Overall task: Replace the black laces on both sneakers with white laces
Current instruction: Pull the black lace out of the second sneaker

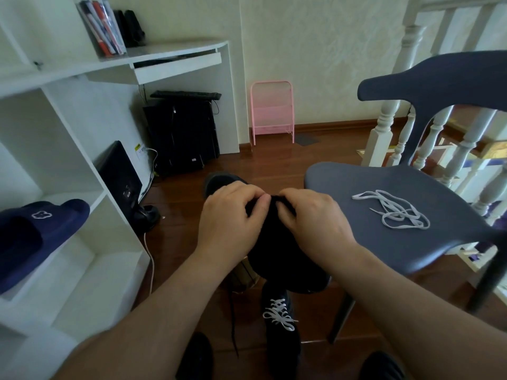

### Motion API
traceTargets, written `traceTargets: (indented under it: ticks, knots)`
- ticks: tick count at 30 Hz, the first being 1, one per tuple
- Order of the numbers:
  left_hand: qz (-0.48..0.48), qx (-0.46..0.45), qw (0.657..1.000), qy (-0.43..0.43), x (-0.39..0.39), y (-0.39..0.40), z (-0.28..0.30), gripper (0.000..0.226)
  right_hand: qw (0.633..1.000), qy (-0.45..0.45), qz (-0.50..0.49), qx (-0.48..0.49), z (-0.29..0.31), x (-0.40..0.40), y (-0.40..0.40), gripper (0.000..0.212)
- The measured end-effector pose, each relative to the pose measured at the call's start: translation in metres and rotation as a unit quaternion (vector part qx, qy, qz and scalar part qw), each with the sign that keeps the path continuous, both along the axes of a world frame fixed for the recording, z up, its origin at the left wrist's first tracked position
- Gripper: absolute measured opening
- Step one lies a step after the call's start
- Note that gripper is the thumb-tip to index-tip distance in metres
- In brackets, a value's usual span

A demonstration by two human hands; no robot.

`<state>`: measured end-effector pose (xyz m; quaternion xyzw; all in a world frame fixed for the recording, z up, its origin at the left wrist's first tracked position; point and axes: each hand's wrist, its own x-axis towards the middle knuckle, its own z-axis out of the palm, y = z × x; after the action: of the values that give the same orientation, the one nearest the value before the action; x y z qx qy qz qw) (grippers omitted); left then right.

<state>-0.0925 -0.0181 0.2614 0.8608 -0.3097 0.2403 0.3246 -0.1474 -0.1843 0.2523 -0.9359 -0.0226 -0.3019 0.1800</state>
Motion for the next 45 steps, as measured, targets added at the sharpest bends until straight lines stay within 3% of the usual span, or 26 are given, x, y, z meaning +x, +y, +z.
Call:
traceTargets:
  ticks: [2, 4, 5, 6, 9, 10, 13, 16, 20, 24, 27, 29, 31, 34, 36, 42, 45]
  knots:
    - [-0.059, -0.165, 0.969, 0.174, -0.004, 0.0, 0.007, 0.029, 0.999, 0.018, -0.032, -0.008, -0.001, 0.003, -0.007, 0.022]
    - [-0.173, -0.353, 0.853, 0.342, -0.011, 0.002, 0.017, 0.035, 0.996, 0.05, -0.069, 0.034, -0.001, 0.007, -0.021, 0.024]
    - [-0.218, -0.39, 0.817, 0.366, -0.009, 0.007, 0.019, 0.034, 0.993, 0.067, -0.079, 0.06, 0.001, 0.007, -0.026, 0.025]
    - [-0.241, -0.373, 0.818, 0.366, -0.008, 0.012, 0.02, 0.033, 0.991, 0.077, -0.081, 0.078, 0.002, 0.007, -0.029, 0.025]
    - [-0.168, -0.179, 0.922, 0.298, -0.004, 0.021, 0.017, 0.041, 0.993, 0.063, -0.063, 0.078, 0.005, 0.003, -0.027, 0.023]
    - [-0.123, -0.13, 0.942, 0.284, -0.004, 0.02, 0.016, 0.041, 0.995, 0.053, -0.059, 0.064, 0.004, 0.002, -0.024, 0.023]
    - [-0.042, -0.036, 0.97, 0.239, -0.011, 0.011, 0.013, 0.031, 0.997, 0.044, -0.061, 0.018, 0.001, 0.0, -0.015, 0.021]
    - [0.004, 0.048, 0.974, 0.22, -0.012, 0.003, 0.014, 0.025, 0.999, 0.011, -0.046, -0.02, 0.0, -0.002, -0.007, 0.022]
    - [0.016, 0.008, 0.979, 0.205, -0.009, 0.001, 0.012, 0.023, 0.998, -0.038, -0.036, -0.037, -0.001, -0.003, -0.002, 0.023]
    - [-0.096, -0.067, 0.96, 0.255, -0.01, 0.002, 0.011, 0.022, 0.999, -0.019, -0.043, -0.026, -0.004, 0.0, -0.007, 0.028]
    - [-0.25, -0.155, 0.888, 0.353, -0.014, 0.01, 0.021, 0.018, 0.997, 0.008, -0.065, 0.031, -0.004, 0.003, -0.022, 0.023]
    - [-0.308, -0.153, 0.847, 0.405, -0.015, 0.017, 0.025, 0.02, 0.996, 0.017, -0.067, 0.051, -0.002, 0.003, -0.028, 0.021]
    - [-0.281, -0.084, 0.864, 0.409, -0.013, 0.019, 0.024, 0.028, 0.997, 0.003, -0.063, 0.05, -0.001, 0.001, -0.026, 0.021]
    - [-0.129, -0.06, 0.914, 0.379, -0.011, 0.014, 0.017, 0.049, 0.997, -0.018, -0.061, 0.048, -0.001, -0.001, -0.021, 0.023]
    - [-0.066, -0.068, 0.941, 0.326, -0.009, 0.009, 0.015, 0.041, 0.997, -0.029, -0.058, 0.042, -0.002, -0.001, -0.017, 0.027]
    - [-0.047, -0.098, 0.957, 0.267, -0.01, -0.004, 0.01, 0.02, 0.997, -0.063, -0.028, 0.033, -0.004, -0.002, -0.001, 0.035]
    - [-0.034, -0.123, 0.95, 0.286, -0.011, -0.007, 0.008, 0.013, 0.997, -0.067, -0.033, 0.018, -0.005, -0.002, 0.001, 0.034]
